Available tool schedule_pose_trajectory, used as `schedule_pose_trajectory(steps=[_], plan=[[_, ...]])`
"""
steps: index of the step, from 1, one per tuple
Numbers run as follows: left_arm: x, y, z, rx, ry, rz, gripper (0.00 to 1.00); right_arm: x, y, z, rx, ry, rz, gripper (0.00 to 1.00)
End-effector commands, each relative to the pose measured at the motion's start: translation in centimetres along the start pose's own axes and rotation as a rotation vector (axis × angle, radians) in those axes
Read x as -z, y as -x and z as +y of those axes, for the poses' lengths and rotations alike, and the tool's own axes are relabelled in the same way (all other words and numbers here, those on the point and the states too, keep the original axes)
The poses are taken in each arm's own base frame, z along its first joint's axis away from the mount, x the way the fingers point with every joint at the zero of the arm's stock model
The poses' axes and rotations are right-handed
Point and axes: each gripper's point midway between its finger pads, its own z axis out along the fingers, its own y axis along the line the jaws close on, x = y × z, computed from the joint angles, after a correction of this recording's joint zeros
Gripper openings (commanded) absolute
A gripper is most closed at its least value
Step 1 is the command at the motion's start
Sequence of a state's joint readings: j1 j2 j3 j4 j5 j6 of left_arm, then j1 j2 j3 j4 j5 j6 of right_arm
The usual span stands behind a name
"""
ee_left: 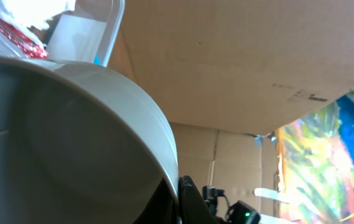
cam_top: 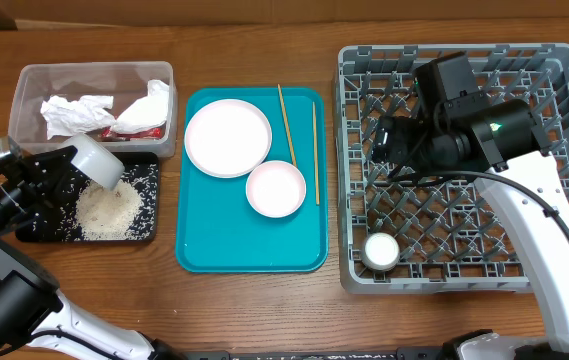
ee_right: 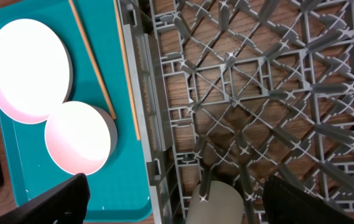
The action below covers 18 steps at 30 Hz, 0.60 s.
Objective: Sort waste into correct bins and load items into the dishwasher
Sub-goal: 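Tilt the bowl over the black tray to pour out the rice, then return the emptied bowl to the teal tray and release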
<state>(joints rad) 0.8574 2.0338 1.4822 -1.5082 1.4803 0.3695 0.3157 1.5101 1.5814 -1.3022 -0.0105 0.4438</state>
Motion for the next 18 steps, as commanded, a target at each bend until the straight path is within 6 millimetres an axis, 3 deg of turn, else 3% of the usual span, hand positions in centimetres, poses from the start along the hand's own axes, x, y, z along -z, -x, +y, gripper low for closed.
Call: schedule_pose_trajectory(steps=[1,9,11,13,18], plan=[[0.0,0.2,0.3,0.018,0.005,0.001,0.04,0.9,0.6,0.1,0.005,0.007,-0.034,0.91],[-0.1,-0.3,0.4,0.016,0.021,0.015,0.04,0.9,0.5,0.0,0.005,0.003,-0.027,0.91],[0.0,0.3,1.6,0.000,0.076,0.019,0.04,0.9,0.4,-0.1,0.005,0.001,-0.023,0.91],[0.0,-0.3,1.6,0.054,0.084,0.031,0.04,0.9,0.4,0.0,0.005,0.002,-0.024,0.91],[-0.4,-1.3,1.4,0.001,0.091,0.060,0.04,0.9,0.4,0.0,0.005,0.001,-0.024,0.91]])
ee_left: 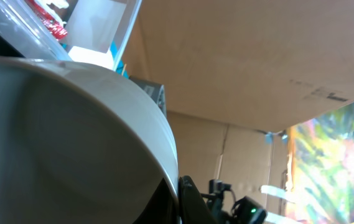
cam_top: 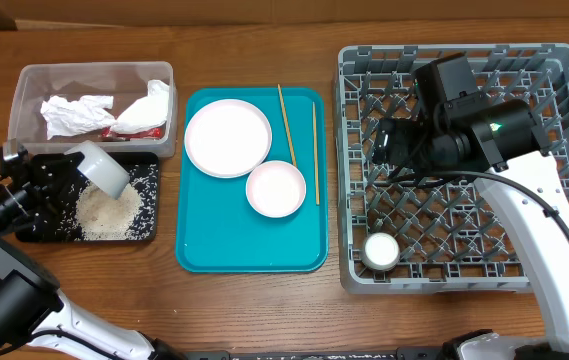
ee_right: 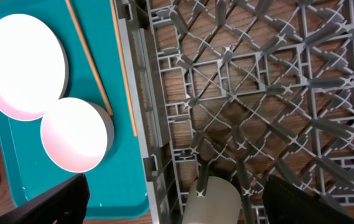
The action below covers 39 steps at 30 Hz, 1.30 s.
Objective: Sort waste into correct bins and load items into the dishwasher
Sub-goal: 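Return the emptied bowl to the teal tray and release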
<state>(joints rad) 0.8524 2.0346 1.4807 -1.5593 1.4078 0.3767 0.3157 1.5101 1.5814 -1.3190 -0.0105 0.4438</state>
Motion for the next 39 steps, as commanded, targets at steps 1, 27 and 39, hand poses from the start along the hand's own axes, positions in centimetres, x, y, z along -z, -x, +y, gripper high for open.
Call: schedule_pose_trajectory(steps=[1,27,39], plan=[[-0.3,-0.3,0.3,-0.036,0.026,0.022,0.04,0.9,0.7,0.1,0.005,0.009,-0.038,0.91],[-12.5,-16.1,3.0,-0.565,0.746,0.625,0.04,1.0,0.9,0.2,0.006,0.013,-0.045,0.91],[-13.1,-19.4,7.9,-0.835,1.349,0.572,0.04,1.0,0.9,0.2,0.006,0.013,-0.045,0.91]])
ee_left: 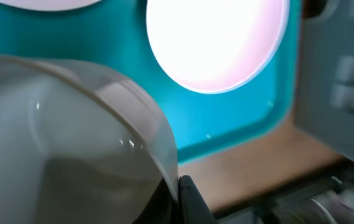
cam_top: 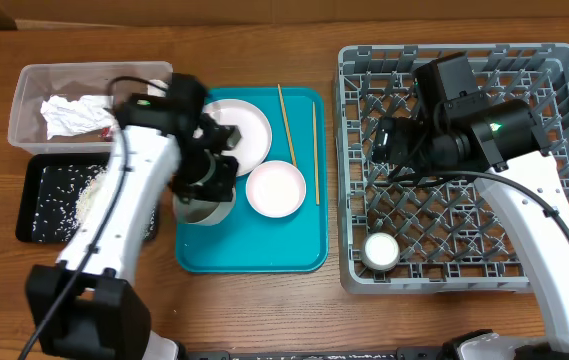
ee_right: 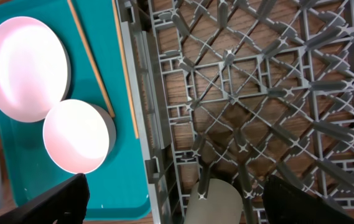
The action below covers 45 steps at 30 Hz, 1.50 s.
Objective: Sort waste into correct bins and load items into the dishwasher
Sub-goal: 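Return the emptied bowl to the teal tray and release, then grasp the small pink bowl on the teal tray with the right gripper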
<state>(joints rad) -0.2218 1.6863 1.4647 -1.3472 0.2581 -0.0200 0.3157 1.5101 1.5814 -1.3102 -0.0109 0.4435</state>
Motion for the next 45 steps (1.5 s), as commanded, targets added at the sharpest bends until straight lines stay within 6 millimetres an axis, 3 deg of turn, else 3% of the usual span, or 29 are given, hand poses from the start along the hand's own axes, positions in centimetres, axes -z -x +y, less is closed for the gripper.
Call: schedule_pose_trajectory(steps=[1,5,11,14,19,22,25,28,33,36,39,43,45], plan=[[-2.2,-1.1,1.1,0.065,0.194,0.017,0.04,0.9,0.7,0.1,0.005,0.009,-0.038,0.91],[-4.6,-2.3,0.1,0.085,0.198,0.049,0.04,0.9,0.7,0.1,0.005,0.009,-0.039,0.92],[-6.3,-2.9,0.0,0.081,0.193,0.059,0.05,1.0,0.9,0.2,0.006,0.012,-0.045,0.93],[-6.7,-2.6,-0.5,0.077,0.166,0.046,0.09,1.0,0.9,0.3,0.005,0.013,-0.046,0.93],[-6.9,-1.9,-1.9,0.071,0.085,0.025,0.29,1.0,1.1,0.4,0.005,0.018,-0.054,0.93],[-6.8,-1.2,-2.1,0.066,0.074,0.001,0.31,1.0,1.2,0.4,0.006,0.021,-0.059,0.93],[-5.6,0.3,-2.6,0.056,0.065,-0.052,0.31,1.0,1.3,1.3,0.008,0.068,-0.056,0.93],[-3.2,2.3,-3.1,0.043,0.056,-0.121,0.32,1.3,1.4,3.7,0.030,0.171,-0.059,0.93],[3.1,6.1,-1.5,0.111,0.044,-0.276,0.36,0.9,0.9,8.9,0.088,0.288,-0.080,0.90],[7.4,7.9,1.4,0.178,0.056,-0.378,0.45,-1.7,-0.7,11.7,0.093,0.302,-0.028,0.86],[9.4,8.6,4.4,0.213,0.098,-0.438,0.65,-5.2,-2.1,12.4,0.064,0.208,0.016,0.81],[10.4,8.4,8.1,0.296,0.169,-0.464,1.00,-10.4,-4.2,12.7,0.044,0.094,0.099,0.81],[10.6,8.2,9.1,0.319,0.184,-0.467,1.00,-13.3,-5.4,12.5,0.030,0.047,0.163,0.79]])
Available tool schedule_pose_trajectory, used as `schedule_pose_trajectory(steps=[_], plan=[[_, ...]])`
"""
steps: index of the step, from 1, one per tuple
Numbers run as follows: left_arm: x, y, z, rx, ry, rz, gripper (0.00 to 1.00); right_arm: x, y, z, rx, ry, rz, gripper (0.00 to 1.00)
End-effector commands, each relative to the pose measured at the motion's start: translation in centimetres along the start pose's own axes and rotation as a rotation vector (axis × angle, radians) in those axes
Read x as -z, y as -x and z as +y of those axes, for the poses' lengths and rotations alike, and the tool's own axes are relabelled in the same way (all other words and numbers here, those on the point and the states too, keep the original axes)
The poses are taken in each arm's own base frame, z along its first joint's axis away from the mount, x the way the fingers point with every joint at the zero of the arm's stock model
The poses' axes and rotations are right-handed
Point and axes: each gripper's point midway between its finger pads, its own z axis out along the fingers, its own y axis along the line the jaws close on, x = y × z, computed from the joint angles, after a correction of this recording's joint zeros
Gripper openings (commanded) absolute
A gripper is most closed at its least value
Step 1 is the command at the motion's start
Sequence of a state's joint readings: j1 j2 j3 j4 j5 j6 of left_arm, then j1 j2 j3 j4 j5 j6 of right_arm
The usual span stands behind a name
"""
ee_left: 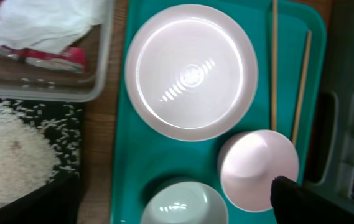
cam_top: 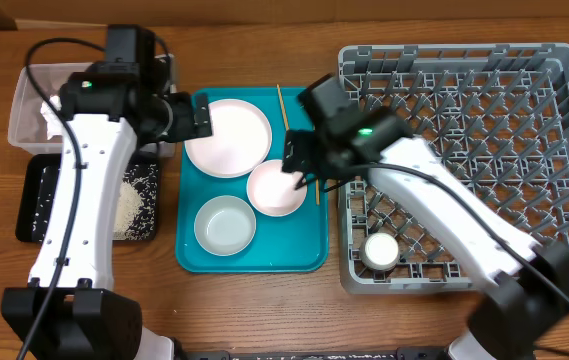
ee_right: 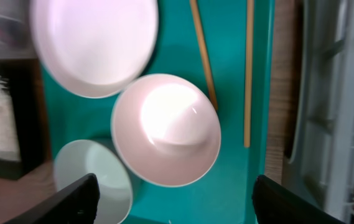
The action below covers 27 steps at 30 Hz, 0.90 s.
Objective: Sort waste into correct bins and load items into the dishwasher
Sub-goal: 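Grasp the small pink bowl on the teal tray with the right gripper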
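Observation:
A pale grey bowl (cam_top: 225, 225) stands upright and empty at the front of the teal tray (cam_top: 294, 250). Behind it lie a pink plate (cam_top: 227, 137), a pink bowl (cam_top: 276, 188) and two chopsticks (cam_top: 315, 150). My left gripper (cam_top: 200, 113) hangs open over the tray's back left edge, holding nothing. In the left wrist view the plate (ee_left: 191, 71) and grey bowl (ee_left: 180, 205) lie below its fingers (ee_left: 295, 199). My right gripper (cam_top: 299, 165) is open above the pink bowl (ee_right: 166, 130), clear of it.
A grey dishwasher rack (cam_top: 464, 60) fills the right side, with a white cup (cam_top: 381, 250) in its front left corner. A clear bin (cam_top: 24, 85) of crumpled waste stands at the back left. A black tray (cam_top: 34, 200) of rice lies in front of it.
The left gripper has let go of the grey bowl, which now stands on the tray, and has drawn back to the tray's back left. The right arm has moved from the rack to over the pink bowl.
At first the left gripper held the grey bowl tilted over the black rice tray, while the right arm hung over the rack. Then the bowl was down at the tray's front left, still gripped. Now it stands free and both grippers are open over the tray.

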<state>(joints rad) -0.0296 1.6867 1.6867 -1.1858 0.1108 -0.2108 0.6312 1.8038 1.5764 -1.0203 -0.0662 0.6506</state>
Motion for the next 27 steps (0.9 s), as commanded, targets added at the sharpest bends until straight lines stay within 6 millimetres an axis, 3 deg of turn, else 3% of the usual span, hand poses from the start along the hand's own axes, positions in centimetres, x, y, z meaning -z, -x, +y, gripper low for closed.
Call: schedule_pose_trajectory(steps=[1,4,9,13,19,23,27], plan=[[1.1,1.0,1.7,0.014,0.048,-0.044,1.00,-3.8,-0.9,-1.3,-0.067,-0.084,0.061,0.77],[1.1,1.1,1.9,0.018,0.050,-0.046,1.00,-7.0,-2.1,-2.2,-0.096,-0.132,0.135,0.66],[1.1,1.1,1.8,0.017,0.049,-0.048,1.00,-9.2,-3.1,-3.0,-0.123,-0.163,0.193,0.57],[1.1,1.1,1.8,0.017,0.049,-0.049,1.00,-9.7,-3.2,-3.2,-0.125,-0.163,0.205,0.41],[1.1,1.3,1.8,0.017,0.045,-0.056,1.00,-10.2,-3.2,-2.8,-0.104,-0.140,0.217,0.37],[1.7,2.1,2.7,0.012,0.101,-0.090,1.00,-10.2,-3.3,-2.9,-0.105,-0.142,0.219,0.17],[4.0,2.9,3.5,-0.005,0.170,-0.126,1.00,-10.2,-3.3,-2.9,-0.106,-0.142,0.218,0.04]])
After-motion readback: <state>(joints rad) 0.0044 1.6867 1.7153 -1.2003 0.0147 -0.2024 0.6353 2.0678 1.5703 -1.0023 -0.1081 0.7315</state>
